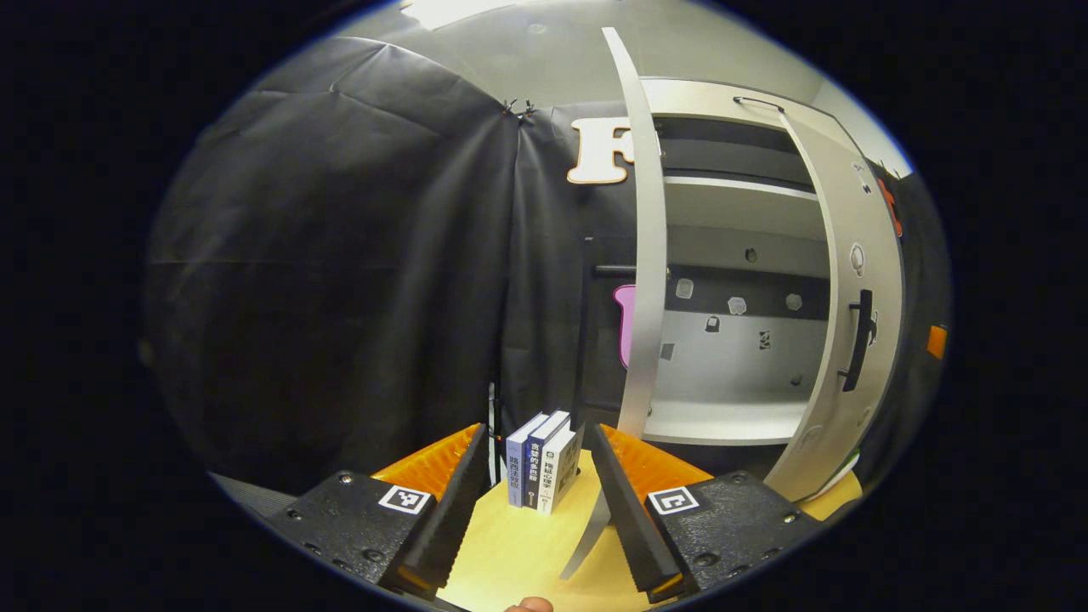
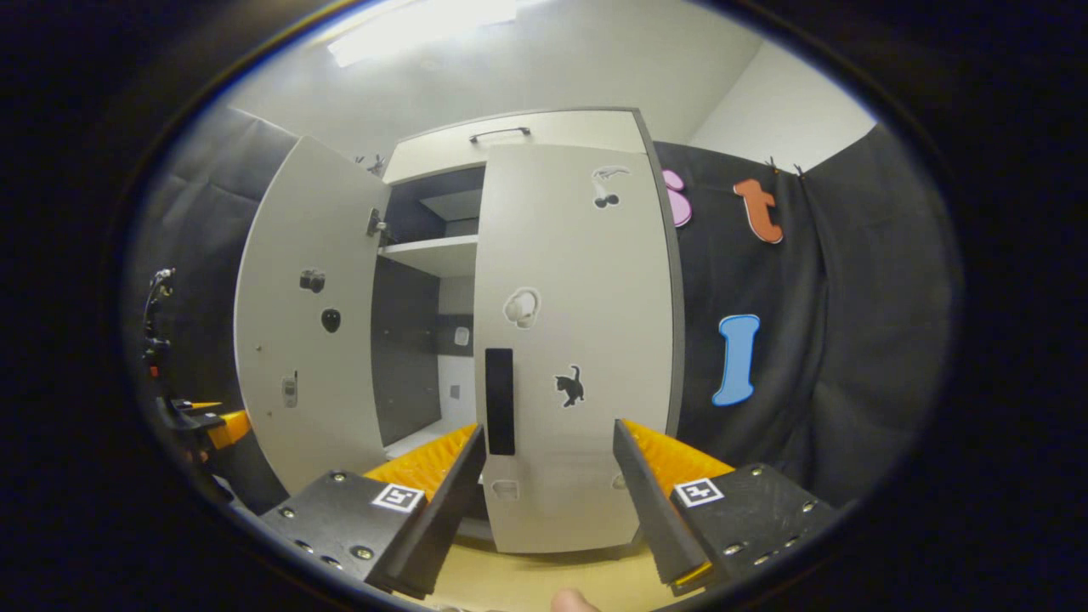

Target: Grasp the bottle in the cabinet with the left hand and place it on the coaster, then close the right door with the right hand and the left door with the left hand.

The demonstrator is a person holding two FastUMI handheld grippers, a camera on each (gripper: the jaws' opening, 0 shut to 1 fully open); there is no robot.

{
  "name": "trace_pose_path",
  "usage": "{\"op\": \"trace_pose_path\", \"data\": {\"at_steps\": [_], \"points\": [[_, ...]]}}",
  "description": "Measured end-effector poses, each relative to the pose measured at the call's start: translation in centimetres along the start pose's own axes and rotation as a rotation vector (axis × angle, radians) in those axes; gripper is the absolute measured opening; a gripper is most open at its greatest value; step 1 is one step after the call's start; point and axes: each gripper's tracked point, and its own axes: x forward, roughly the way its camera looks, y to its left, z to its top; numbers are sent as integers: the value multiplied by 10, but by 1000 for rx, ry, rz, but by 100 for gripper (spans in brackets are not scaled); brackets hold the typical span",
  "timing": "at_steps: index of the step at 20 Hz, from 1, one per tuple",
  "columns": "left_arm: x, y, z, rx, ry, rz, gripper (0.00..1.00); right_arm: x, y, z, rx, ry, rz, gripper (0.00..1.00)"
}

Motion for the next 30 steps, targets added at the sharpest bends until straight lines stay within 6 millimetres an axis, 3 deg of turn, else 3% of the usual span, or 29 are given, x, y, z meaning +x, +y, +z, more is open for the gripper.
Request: {"op": "trace_pose_path", "data": {"at_steps": [15,16,17,19,20,21,22,23,25,26,30], "points": [[8,-4,-2,51,15,-99,78,-2,11,-10,9,17,48,92],[8,-4,-2,49,15,-102,82,-1,12,-10,9,18,51,92],[9,-5,-2,45,15,-100,77,-2,12,-10,7,18,52,88],[9,-5,-2,46,14,-99,78,-3,11,-11,9,20,53,92],[9,-6,-3,47,14,-102,73,-3,10,-12,12,22,53,92],[10,-7,-2,49,14,-108,77,-3,8,-12,14,23,52,92],[10,-8,-3,47,15,-116,72,-3,7,-13,15,25,51,88],[10,-9,-2,45,16,-123,77,-4,6,-13,16,28,49,88],[10,-9,0,45,15,-133,72,-6,4,-15,18,32,47,92],[11,-10,-1,47,14,-139,77,-6,2,-16,18,34,46,92],[11,-12,-2,44,15,-160,78,-7,-2,-16,16,36,39,92]]}}
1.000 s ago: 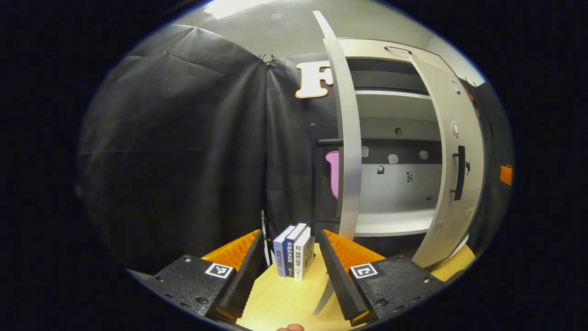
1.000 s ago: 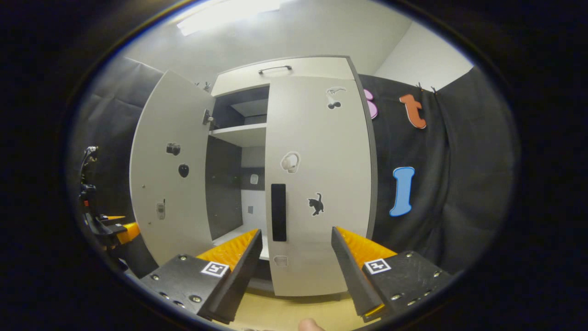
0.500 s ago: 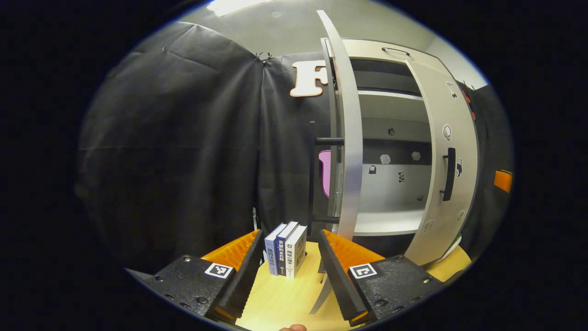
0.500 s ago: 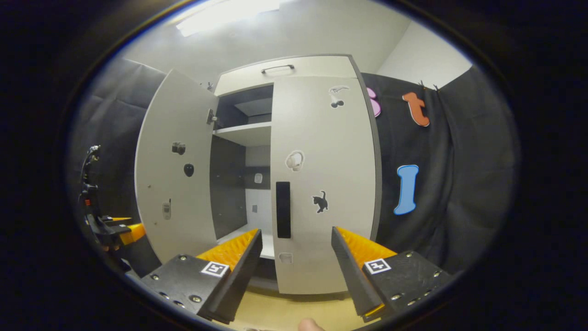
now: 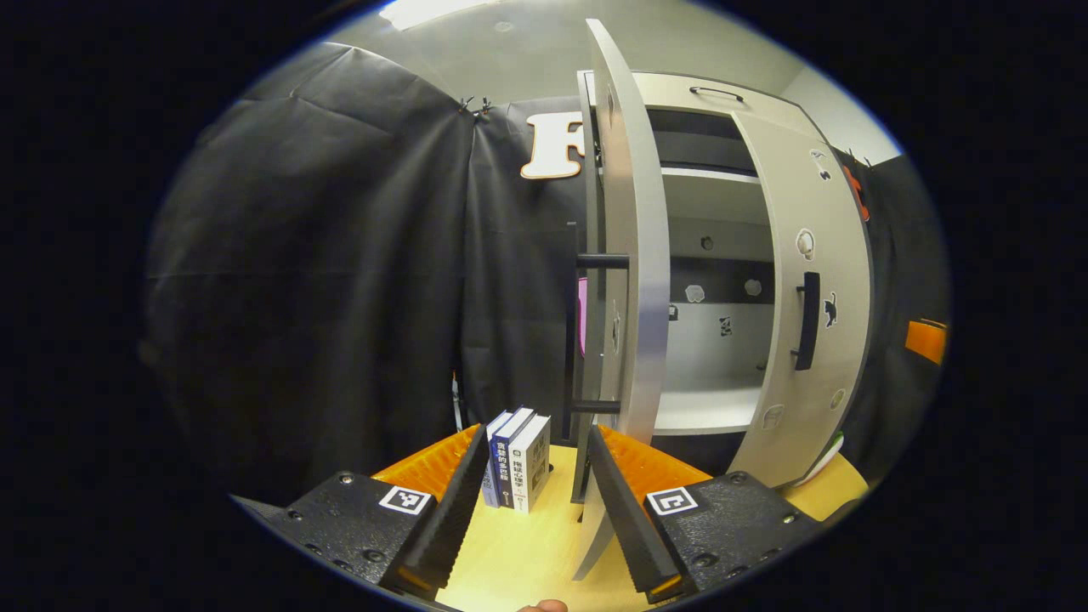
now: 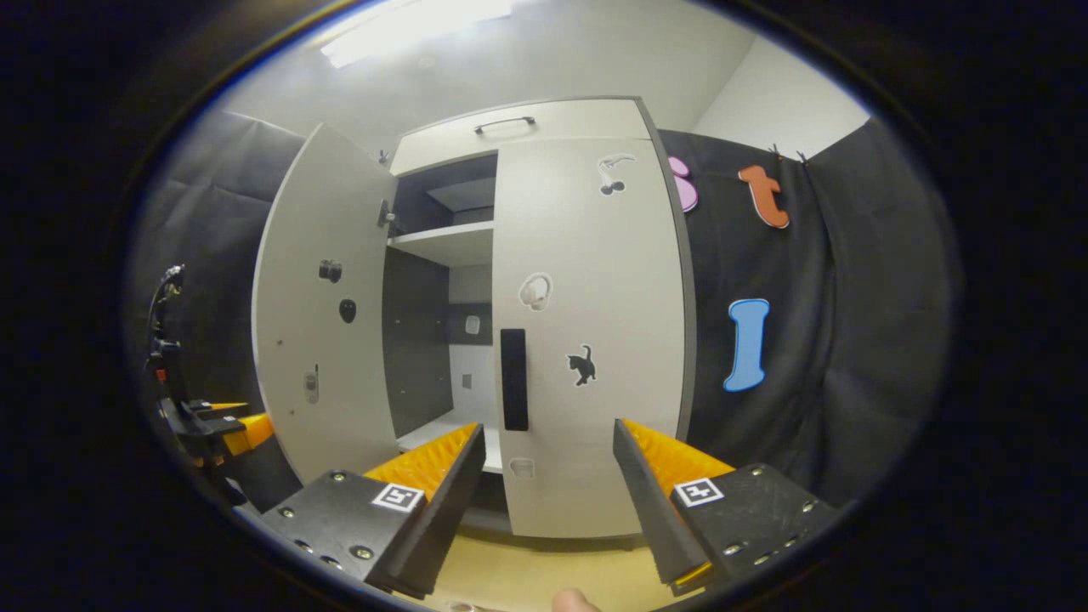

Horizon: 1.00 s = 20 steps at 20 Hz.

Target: Grasp the bottle in the cabinet with the left hand and place it on the coaster, then close the right door with the right hand and the left door with the left hand.

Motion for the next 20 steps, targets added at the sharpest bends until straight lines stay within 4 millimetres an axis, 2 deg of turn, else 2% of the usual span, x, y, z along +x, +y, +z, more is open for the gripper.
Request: {"op": "trace_pose_path", "data": {"at_steps": [3,4,5,11,12,13,14,16,18,19,20], "points": [[-1,0,2,6,-1,-10,78,0,-3,-1,6,3,-2,92],[-1,0,1,9,0,-11,77,-2,-4,-1,6,3,-2,88],[0,0,1,7,0,-12,77,-2,-4,0,6,2,-2,92],[1,-5,0,2,4,-41,77,-4,-5,2,3,2,4,92],[1,-5,0,0,4,-54,73,-5,-4,1,1,2,3,88],[1,-7,0,0,4,-68,78,-6,-5,2,0,1,3,88],[1,-7,-1,3,3,-83,77,-5,-8,3,-1,0,0,92],[-1,-9,-4,7,16,-114,77,-6,-11,2,-3,-1,-6,92],[-4,-13,-2,-2,24,-159,78,-7,-15,2,-4,2,-16,88],[-3,-15,-2,-1,28,-182,77,-7,-18,2,-5,3,-22,92],[-3,-15,-6,2,31,-202,77,-8,-20,2,-6,4,-26,88]]}}
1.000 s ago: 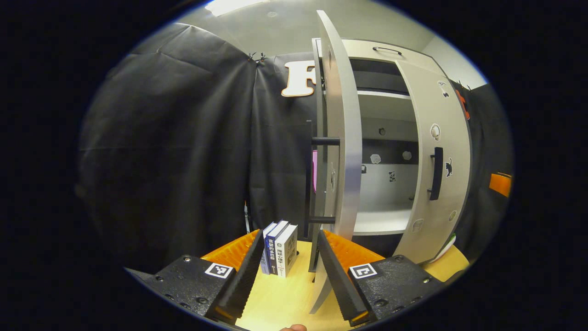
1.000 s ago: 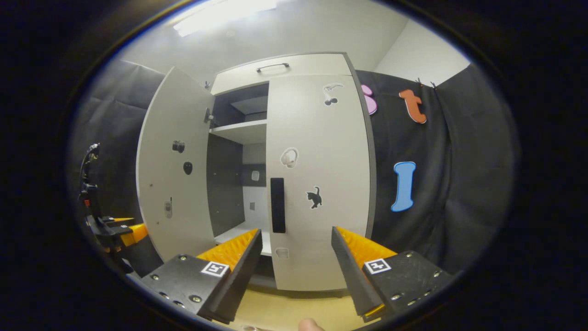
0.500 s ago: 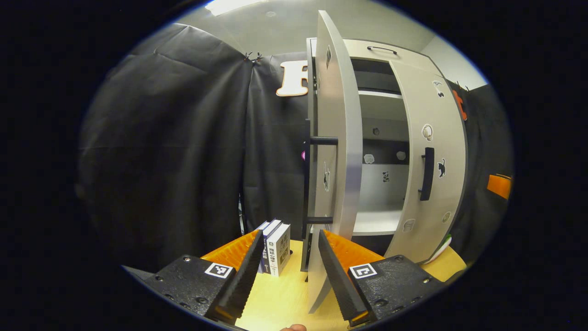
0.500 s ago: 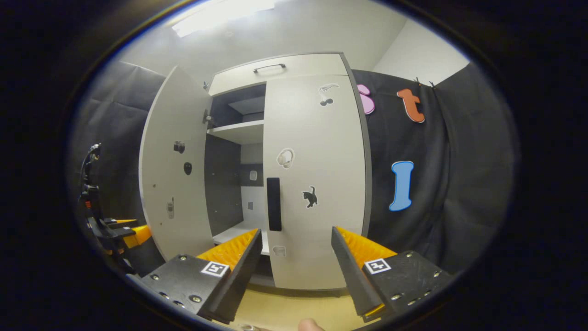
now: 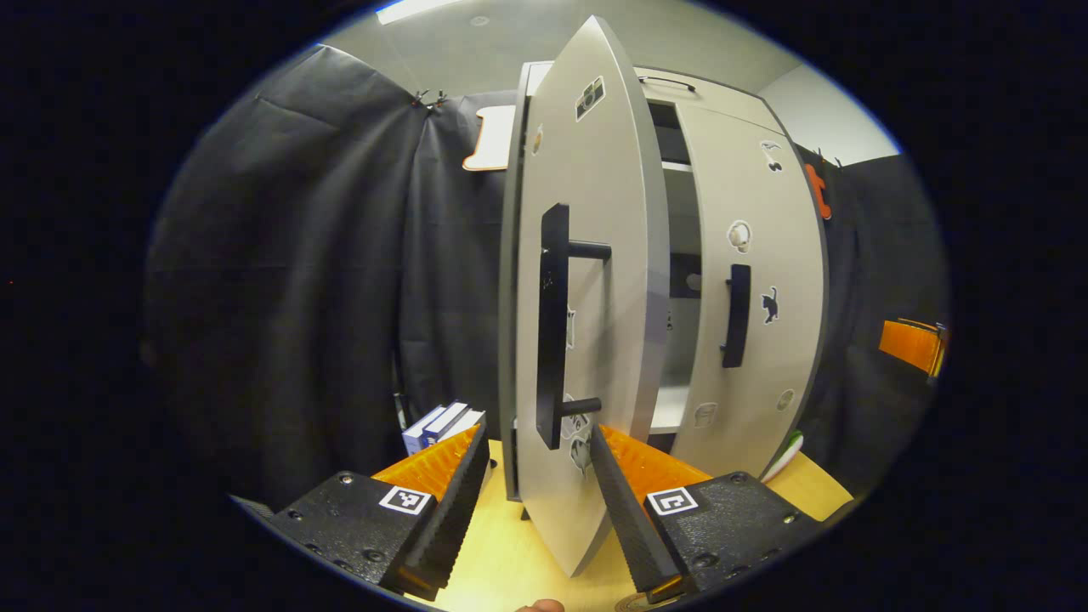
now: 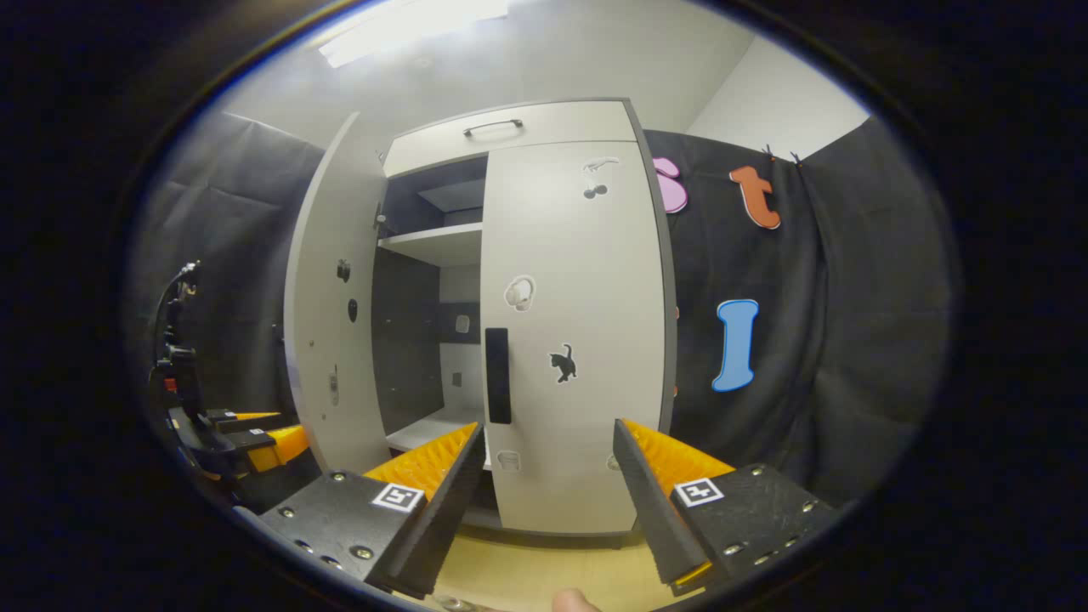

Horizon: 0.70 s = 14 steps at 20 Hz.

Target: Grasp the bottle in the cabinet with the left hand and place it on the coaster, then close the right door with the right hand and the left door with the left hand.

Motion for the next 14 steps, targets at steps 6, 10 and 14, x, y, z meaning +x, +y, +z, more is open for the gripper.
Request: {"op": "trace_pose_path", "data": {"at_steps": [6,10,14], "points": [[-10,-10,0,13,-1,-100,78,-2,-10,1,-4,-3,-27,92],[-17,-7,11,15,-11,-131,82,-2,-12,0,2,-4,-31,92],[-21,-9,16,7,-28,-138,78,-4,-13,-1,4,-1,-27,92]]}}
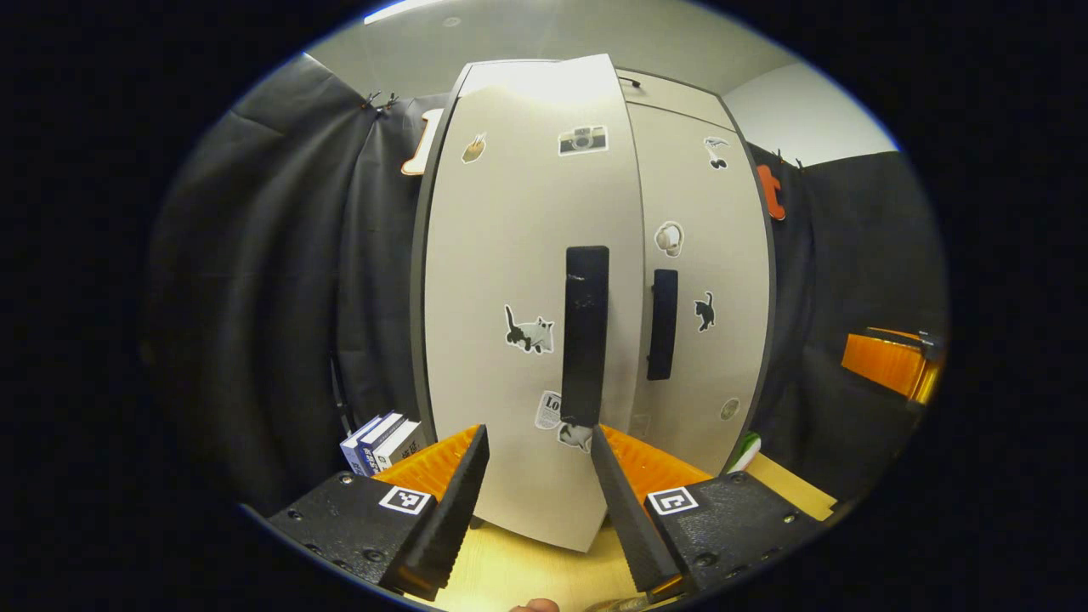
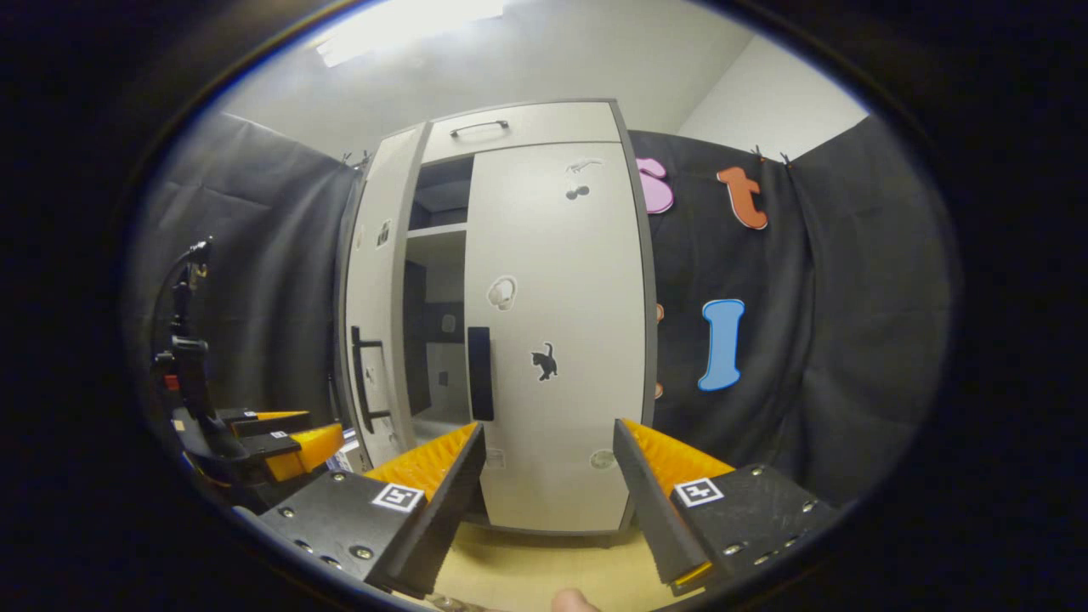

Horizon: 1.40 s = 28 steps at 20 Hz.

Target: Grasp the bottle in the cabinet with the left hand and place it on the coaster, then close the right door with the right hand and the left door with the left hand.

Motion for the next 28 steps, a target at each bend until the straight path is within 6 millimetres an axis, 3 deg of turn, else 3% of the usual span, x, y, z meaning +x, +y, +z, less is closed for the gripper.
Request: {"op": "trace_pose_path", "data": {"at_steps": [2,5,6,9,10,11,16,17,28], "points": [[-2,-1,3,-9,-10,-2,73,0,0,0,2,1,2,92],[-7,0,11,-14,-17,-2,73,-2,1,1,1,0,7,88],[-9,0,14,-15,-19,-4,78,-2,1,1,0,-1,9,92],[-15,-3,22,-14,-28,-11,78,-4,2,1,-3,0,13,92],[-17,-4,23,-12,-28,-13,78,-4,2,1,-3,1,14,88],[-17,-5,25,-10,-29,-17,78,-5,2,1,-3,1,14,92],[-24,-10,28,-14,-25,-30,78,-10,2,0,-2,0,14,88],[-26,-10,28,-14,-25,-32,78,-10,2,0,-1,0,14,92],[-34,-10,38,-24,-33,-41,78,-7,8,2,-4,-4,34,92]]}}
